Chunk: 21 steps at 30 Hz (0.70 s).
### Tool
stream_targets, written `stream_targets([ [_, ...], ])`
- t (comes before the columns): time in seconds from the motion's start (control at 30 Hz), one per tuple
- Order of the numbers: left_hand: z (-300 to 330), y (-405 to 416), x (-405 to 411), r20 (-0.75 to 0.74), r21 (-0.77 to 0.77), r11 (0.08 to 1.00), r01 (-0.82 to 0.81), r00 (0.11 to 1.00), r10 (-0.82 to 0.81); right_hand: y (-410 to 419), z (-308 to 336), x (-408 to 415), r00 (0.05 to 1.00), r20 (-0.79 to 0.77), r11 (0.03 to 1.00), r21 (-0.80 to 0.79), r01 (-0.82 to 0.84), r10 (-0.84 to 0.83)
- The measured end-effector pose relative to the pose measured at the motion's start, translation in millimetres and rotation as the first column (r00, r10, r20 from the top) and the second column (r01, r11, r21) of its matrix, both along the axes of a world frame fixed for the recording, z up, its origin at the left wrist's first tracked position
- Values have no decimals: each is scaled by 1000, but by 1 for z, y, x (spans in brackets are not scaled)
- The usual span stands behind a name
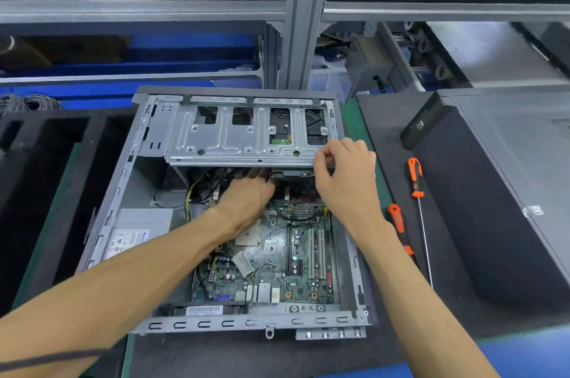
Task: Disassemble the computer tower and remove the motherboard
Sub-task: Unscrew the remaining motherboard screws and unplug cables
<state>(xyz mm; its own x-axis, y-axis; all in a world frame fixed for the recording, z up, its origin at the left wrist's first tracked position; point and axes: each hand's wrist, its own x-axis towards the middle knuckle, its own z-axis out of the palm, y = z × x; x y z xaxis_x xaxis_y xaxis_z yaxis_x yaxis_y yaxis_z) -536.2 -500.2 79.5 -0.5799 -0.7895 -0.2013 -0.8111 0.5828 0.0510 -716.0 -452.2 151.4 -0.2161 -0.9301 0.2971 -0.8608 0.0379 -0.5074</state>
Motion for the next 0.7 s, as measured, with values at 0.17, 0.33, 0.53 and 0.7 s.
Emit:
stream_targets([
  [0.17,5,3,-5,45,-87,995,-53,997,57,2,0,-1,1000,8,1000,-4,0,0],
  [0.33,4,3,-8,69,-150,985,-90,992,101,5,0,-1,1000,18,1000,-12,-7,8],
  [0.53,-13,3,-14,122,-144,976,-166,975,184,6,1,-3,1000,15,1000,-5,-13,13],
  [0.7,-1,-4,-10,60,-30,980,-197,978,199,6,-2,-4,1000,-16,1000,-5,-17,17],
])
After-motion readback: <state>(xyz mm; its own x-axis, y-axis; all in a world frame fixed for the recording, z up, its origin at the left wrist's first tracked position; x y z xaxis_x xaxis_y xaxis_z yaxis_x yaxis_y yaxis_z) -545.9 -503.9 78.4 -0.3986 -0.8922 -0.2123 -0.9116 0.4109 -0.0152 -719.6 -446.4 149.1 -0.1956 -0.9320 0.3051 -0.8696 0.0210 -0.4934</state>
